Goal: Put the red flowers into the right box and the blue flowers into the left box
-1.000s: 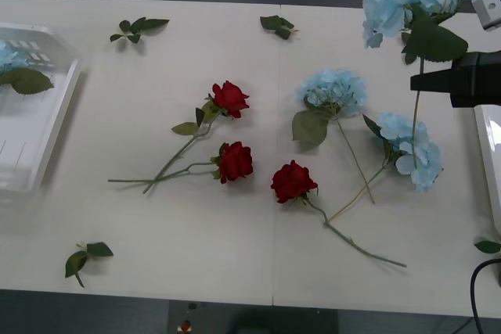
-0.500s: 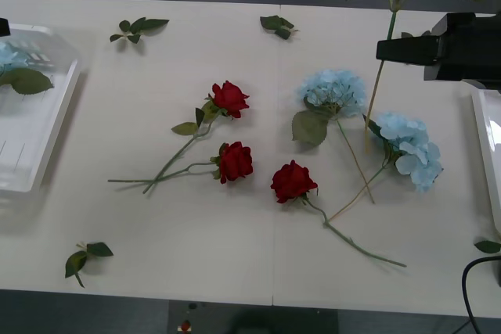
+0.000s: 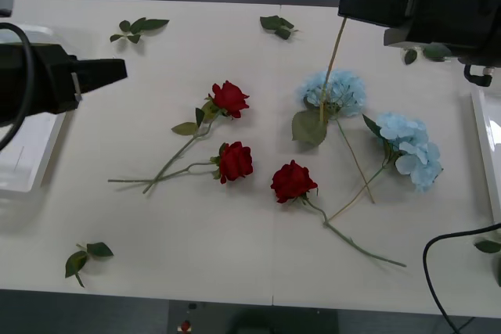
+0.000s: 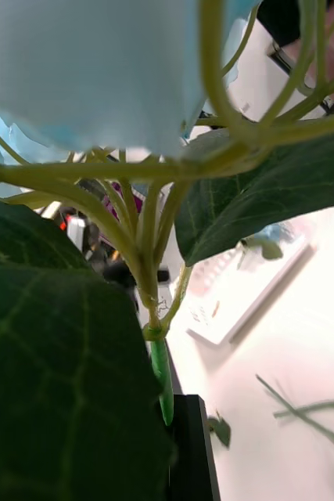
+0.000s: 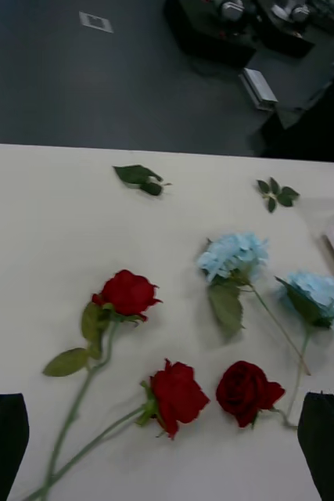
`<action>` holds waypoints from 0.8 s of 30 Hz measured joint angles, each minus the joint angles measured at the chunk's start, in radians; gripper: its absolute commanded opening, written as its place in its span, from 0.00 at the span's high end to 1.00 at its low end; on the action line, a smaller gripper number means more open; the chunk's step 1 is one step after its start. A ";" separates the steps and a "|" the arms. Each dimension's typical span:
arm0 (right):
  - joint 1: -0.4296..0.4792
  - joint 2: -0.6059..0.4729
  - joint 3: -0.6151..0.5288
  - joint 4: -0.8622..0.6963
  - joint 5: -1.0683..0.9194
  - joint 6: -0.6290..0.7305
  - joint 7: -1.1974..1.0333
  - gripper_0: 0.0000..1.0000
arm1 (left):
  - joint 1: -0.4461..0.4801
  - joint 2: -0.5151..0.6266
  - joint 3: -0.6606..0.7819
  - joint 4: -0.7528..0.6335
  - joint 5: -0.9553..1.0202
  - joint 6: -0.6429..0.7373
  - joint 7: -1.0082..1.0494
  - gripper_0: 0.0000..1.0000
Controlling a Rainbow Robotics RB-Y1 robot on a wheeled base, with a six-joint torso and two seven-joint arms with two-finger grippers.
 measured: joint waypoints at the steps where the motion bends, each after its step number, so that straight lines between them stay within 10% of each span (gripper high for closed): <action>1: -0.008 0.007 0.007 0.000 0.000 -0.011 0.000 1.00 | 0.000 -0.009 -0.025 -0.012 -0.003 -0.019 0.009 0.00; 24: -0.041 0.017 0.103 0.000 0.008 -0.075 0.000 1.00 | -0.188 -0.329 -0.485 -0.008 -0.268 -0.164 0.097 0.00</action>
